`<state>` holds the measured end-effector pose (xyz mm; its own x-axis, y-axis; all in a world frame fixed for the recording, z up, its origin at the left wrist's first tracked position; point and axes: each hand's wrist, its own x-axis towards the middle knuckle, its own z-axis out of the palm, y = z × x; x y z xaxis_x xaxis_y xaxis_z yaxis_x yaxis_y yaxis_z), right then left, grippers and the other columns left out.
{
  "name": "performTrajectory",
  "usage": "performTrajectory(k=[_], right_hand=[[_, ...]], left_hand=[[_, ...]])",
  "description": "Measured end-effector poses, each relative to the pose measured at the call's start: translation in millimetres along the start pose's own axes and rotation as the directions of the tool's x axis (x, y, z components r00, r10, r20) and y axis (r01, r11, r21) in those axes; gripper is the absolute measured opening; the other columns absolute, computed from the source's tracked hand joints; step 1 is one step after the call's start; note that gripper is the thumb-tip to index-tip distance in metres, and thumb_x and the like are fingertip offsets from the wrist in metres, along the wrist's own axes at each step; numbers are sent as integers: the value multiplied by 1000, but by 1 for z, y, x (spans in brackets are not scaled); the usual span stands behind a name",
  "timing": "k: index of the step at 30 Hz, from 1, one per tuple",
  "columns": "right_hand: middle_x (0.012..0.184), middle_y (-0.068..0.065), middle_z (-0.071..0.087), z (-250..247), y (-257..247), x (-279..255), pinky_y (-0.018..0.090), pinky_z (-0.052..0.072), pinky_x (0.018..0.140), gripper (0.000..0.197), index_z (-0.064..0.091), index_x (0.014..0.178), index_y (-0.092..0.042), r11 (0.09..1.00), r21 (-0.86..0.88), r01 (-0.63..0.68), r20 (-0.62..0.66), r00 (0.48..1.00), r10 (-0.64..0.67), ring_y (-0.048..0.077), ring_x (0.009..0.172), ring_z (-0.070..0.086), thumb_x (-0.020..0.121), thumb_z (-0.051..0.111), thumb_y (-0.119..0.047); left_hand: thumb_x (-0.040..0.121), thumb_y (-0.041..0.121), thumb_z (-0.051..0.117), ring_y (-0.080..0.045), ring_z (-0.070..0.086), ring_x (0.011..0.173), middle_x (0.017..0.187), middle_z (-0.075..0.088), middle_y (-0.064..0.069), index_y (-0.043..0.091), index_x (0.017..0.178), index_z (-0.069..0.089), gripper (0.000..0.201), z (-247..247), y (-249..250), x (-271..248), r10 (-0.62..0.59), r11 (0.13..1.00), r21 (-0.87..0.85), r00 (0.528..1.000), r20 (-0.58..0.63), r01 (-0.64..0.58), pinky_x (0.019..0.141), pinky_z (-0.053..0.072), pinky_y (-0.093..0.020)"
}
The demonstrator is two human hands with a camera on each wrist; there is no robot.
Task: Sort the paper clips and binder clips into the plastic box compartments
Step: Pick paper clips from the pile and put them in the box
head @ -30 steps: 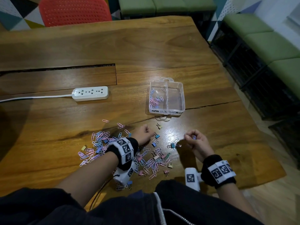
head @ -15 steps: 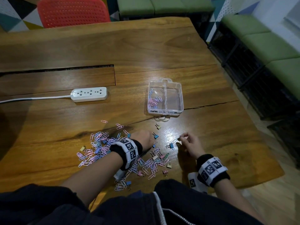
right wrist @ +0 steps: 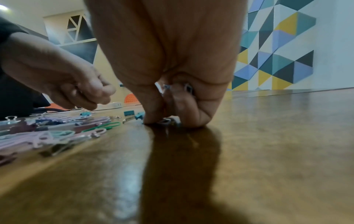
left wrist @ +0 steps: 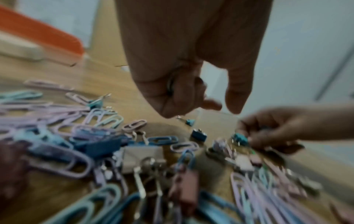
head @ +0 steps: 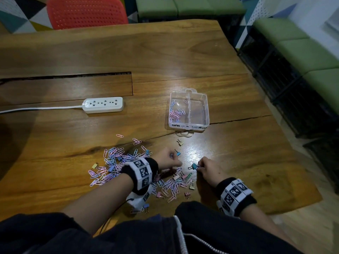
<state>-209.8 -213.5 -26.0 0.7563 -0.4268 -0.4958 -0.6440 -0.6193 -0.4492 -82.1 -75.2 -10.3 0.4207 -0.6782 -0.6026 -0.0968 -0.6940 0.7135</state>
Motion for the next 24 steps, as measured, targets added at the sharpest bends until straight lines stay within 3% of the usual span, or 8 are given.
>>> performTrajectory(k=[5,10,14,16,18,19,21,24], right_hand=[[91,2,50,4,-5,-11,28,45,77,4,44,90,-15,999,-49,-3,33,999,4,16,84,50,92,44,-13],[88,0,46,5,-6,-14,18,37,62,6,42,89,-14,1000,-7,-13,40,999,13,13,80,46,91,43,-9],[75,-3,45,0,3,-13,22,36,63,24,40,72,-20,956,285,-61,14,998,60,12,72,43,92,41,-7],[71,-1,43,-5,6,-16,24,36,62,25,40,71,-19,862,499,-87,29,996,84,12,65,41,92,41,-7],[68,1,41,-10,6,-19,24,35,57,24,40,71,-16,703,704,-98,52,995,87,13,58,39,92,40,-4],[68,2,40,-14,4,-20,23,34,55,24,40,71,-14,622,777,-92,56,995,76,12,56,37,91,39,-2],[68,2,39,-25,-3,-20,22,33,53,25,40,70,-12,497,865,-67,54,998,42,12,55,35,90,37,3],[68,2,40,-44,-25,-13,17,35,47,25,40,71,-11,482,876,-17,39,999,-36,10,54,35,90,36,5]], left_hand=[[81,36,64,-17,59,93,101,64,0,16,97,61,26,15,1,-3,133,812,579,989,-67,-70,74,48,-27],[87,29,55,-21,60,94,101,63,-5,12,99,59,21,21,3,-2,183,670,736,982,-47,-90,79,53,-30],[88,36,51,-19,54,79,88,59,-4,9,93,59,28,19,2,-5,173,642,762,984,-34,-86,63,44,-25],[89,33,48,-15,49,68,73,51,2,15,79,53,21,15,-1,-5,132,809,583,990,-51,-77,55,39,-20],[92,23,43,-10,45,59,69,46,4,19,70,47,23,6,-3,-3,54,990,137,997,-62,-46,54,38,-18],[93,18,39,-9,41,54,66,44,3,17,67,45,27,-1,-3,-3,26,996,-81,997,-69,-31,51,36,-18],[91,8,29,-6,32,42,60,38,2,15,62,40,31,-14,-1,-8,-4,898,-439,999,-38,-13,38,27,-15],[87,10,24,-5,31,34,53,41,2,13,61,39,30,-30,2,-14,20,691,-723,999,41,16,32,21,-12]])
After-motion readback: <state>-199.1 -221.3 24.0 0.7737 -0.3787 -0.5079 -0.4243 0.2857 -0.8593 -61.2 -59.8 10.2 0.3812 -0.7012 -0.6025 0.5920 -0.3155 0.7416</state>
